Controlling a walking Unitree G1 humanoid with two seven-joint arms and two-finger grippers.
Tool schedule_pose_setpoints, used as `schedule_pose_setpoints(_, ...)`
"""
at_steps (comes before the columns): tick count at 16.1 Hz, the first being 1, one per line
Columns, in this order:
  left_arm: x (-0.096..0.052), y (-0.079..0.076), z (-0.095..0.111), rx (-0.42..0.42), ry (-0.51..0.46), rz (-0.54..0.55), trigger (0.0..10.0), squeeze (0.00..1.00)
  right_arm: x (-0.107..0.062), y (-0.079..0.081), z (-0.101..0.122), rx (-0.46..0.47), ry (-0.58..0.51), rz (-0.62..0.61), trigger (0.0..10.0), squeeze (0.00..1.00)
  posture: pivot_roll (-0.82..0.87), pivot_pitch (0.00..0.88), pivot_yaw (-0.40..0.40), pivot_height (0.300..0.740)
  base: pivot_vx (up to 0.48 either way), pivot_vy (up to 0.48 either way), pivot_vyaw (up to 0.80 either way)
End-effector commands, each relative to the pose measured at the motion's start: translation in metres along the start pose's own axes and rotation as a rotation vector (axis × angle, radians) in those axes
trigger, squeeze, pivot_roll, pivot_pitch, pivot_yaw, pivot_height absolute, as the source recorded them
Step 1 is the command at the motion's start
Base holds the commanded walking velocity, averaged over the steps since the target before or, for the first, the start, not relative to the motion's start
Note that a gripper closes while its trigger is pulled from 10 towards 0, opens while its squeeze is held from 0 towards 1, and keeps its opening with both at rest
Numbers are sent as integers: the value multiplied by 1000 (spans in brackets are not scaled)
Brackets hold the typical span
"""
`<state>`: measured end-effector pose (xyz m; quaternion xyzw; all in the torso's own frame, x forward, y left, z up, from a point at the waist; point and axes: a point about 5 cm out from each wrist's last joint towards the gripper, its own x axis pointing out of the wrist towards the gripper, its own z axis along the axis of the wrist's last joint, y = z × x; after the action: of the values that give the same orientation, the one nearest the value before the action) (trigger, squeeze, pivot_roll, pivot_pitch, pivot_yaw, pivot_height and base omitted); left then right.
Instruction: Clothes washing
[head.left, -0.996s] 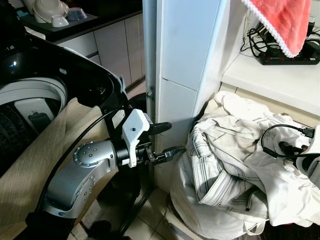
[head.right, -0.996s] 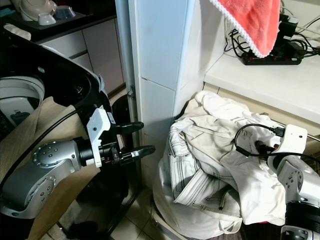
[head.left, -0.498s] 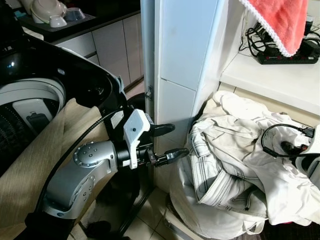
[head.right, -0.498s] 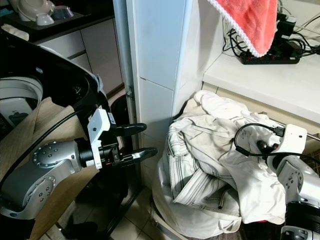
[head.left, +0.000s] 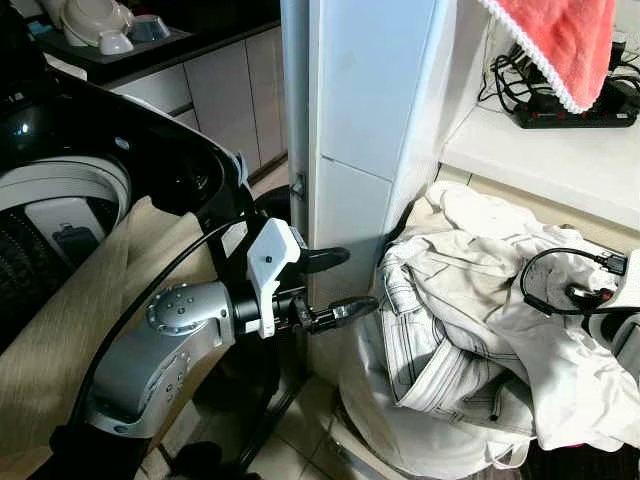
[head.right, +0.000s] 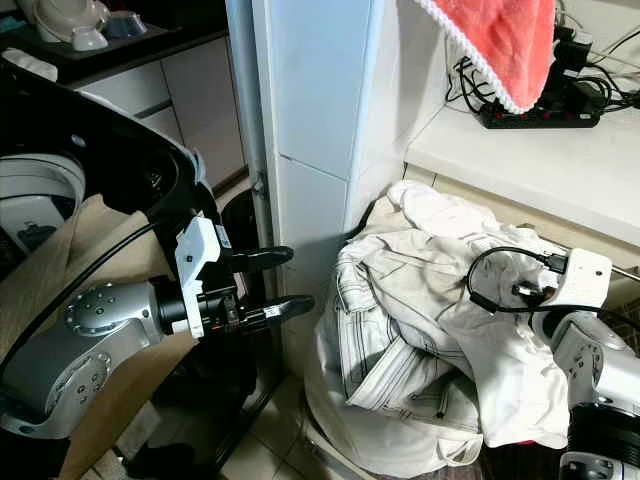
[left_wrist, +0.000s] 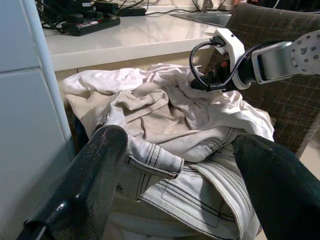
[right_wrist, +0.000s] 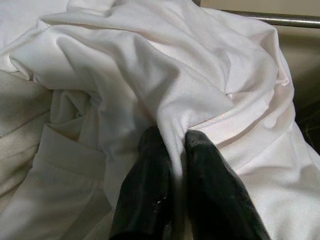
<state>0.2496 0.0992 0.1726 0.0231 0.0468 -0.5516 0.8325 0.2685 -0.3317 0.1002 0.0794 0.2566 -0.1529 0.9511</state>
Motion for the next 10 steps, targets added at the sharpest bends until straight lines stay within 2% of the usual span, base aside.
schedule_pose_setpoints(1,-1,0,2,7,-2,-2,10000,0,-1,2,1,2,-19,18,0,0,-79,0,9,740,0,0,0)
schedule_pose_setpoints(2,-1,0,3,8,-4,0,10000,0,-3,2,4,-3,-41,23,0,0,-79,0,9,740,0,0,0)
schedule_pose_setpoints(3,-1,1,3,14,-7,9,10000,0,-6,4,15,-34,-108,29,0,0,-77,0,7,740,0,0,0)
schedule_pose_setpoints(5,-2,3,4,25,-11,30,10000,0,-14,14,37,-66,-217,91,0,0,-77,0,7,740,0,0,0)
schedule_pose_setpoints(6,-2,6,6,30,-24,50,10000,0,-23,25,55,-65,-280,166,0,0,-77,0,7,740,0,0,0)
schedule_pose_setpoints(8,0,15,19,50,-108,123,10000,0,-53,60,89,-90,-393,474,0,0,-83,0,10,740,0,0,0)
schedule_pose_setpoints(10,2,23,37,80,-202,183,10000,0,-84,89,108,-111,-465,765,0,0,-90,0,9,740,0,0,0)
